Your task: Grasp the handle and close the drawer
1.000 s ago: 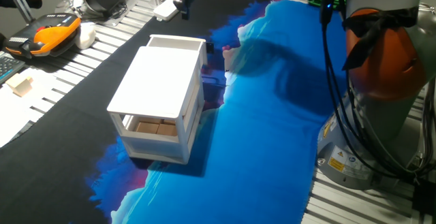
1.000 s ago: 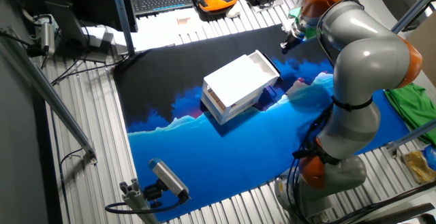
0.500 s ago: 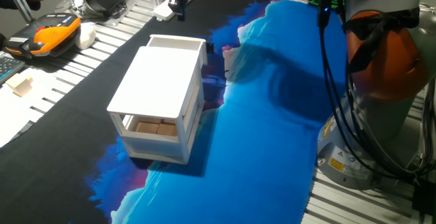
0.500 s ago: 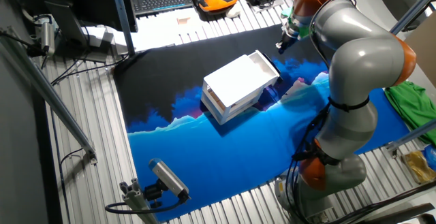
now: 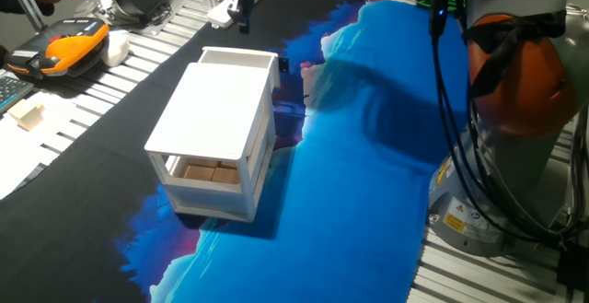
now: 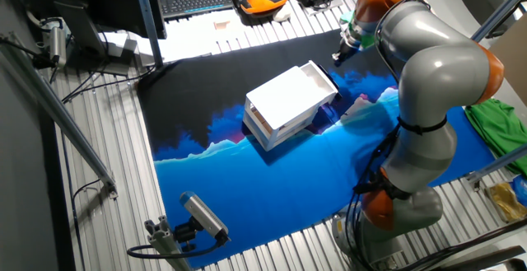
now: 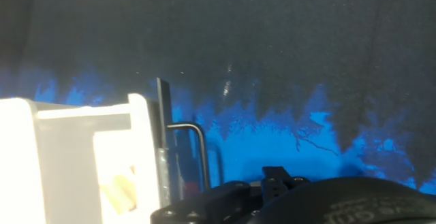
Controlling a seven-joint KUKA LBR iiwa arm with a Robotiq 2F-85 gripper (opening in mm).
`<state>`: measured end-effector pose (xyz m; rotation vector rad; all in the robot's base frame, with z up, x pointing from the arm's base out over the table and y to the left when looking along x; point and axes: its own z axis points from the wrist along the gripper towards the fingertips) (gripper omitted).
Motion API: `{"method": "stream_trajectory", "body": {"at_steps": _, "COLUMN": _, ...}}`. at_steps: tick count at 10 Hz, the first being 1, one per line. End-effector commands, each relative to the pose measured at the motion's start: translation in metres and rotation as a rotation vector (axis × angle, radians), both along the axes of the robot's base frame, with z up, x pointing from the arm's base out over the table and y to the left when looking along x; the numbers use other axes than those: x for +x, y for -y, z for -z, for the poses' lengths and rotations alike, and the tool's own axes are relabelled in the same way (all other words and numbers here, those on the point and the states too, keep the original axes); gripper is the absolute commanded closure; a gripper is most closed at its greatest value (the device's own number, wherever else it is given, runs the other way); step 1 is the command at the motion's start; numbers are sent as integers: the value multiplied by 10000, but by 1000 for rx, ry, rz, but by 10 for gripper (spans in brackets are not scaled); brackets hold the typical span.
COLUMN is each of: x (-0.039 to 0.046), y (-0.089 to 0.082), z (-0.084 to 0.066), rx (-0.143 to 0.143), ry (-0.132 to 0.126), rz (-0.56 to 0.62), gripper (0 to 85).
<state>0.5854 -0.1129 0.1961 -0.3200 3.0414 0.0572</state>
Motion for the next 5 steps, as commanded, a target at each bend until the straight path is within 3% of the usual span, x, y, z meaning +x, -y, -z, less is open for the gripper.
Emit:
{"method": "stream_trajectory", "body": {"at_steps": 1, "x": 4, "y": -39, "z": -3, "rx": -4, "ry": -3, "rz": 3, "gripper": 850}}
{"method": "stream_trajectory", "body": {"at_steps": 5, "x": 2, "y": -111, "z": 80, "rx": -10, "ry": 4, "rz": 8, "gripper": 850}}
